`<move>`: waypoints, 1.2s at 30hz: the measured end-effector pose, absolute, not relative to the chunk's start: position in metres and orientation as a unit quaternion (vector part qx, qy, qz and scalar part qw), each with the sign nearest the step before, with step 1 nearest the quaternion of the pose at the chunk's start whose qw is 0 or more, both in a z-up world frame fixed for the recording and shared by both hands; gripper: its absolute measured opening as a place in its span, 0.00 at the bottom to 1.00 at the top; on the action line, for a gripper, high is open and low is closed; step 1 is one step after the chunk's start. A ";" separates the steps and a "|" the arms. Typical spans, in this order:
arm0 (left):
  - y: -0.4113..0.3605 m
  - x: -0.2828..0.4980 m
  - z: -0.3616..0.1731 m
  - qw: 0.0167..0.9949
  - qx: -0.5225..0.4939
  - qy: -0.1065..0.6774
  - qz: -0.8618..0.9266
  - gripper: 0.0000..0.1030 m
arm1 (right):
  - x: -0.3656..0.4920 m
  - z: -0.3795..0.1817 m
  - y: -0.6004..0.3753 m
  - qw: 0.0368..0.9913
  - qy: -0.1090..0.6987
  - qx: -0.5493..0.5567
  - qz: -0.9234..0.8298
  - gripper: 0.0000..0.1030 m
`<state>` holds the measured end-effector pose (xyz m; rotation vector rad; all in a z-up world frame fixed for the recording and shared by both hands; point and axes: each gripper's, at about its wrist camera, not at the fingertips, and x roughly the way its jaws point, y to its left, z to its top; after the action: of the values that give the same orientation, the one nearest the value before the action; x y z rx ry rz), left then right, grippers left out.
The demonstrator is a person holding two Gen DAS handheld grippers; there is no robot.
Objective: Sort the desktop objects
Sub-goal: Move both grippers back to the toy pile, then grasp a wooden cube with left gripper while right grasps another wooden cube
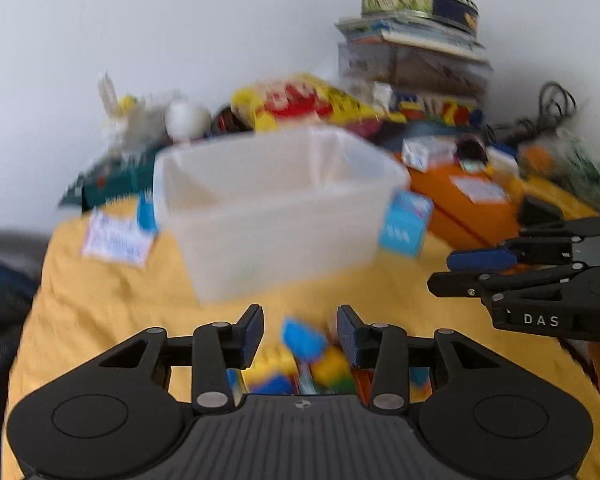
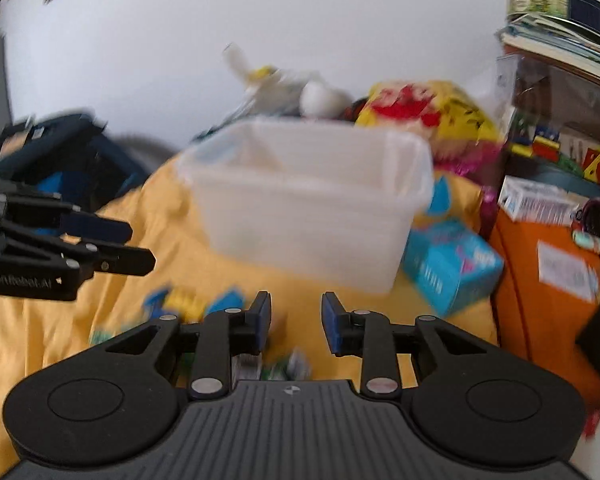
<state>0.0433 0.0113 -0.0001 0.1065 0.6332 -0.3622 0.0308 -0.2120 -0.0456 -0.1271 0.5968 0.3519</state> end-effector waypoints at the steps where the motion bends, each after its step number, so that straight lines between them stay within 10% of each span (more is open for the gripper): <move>1: 0.011 0.032 -0.006 0.930 0.051 0.317 -0.179 0.43 | 0.022 -0.051 -0.211 0.936 0.300 -0.063 0.174 0.31; 36: 0.017 -0.013 -0.056 0.912 0.034 0.383 -0.142 0.44 | 0.010 -0.100 -0.162 0.900 0.357 -0.142 0.207 0.30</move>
<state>-0.0129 0.0174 -0.0558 0.0697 0.7901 -0.2924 0.0104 -0.1619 -0.0998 -0.2937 0.7395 0.4280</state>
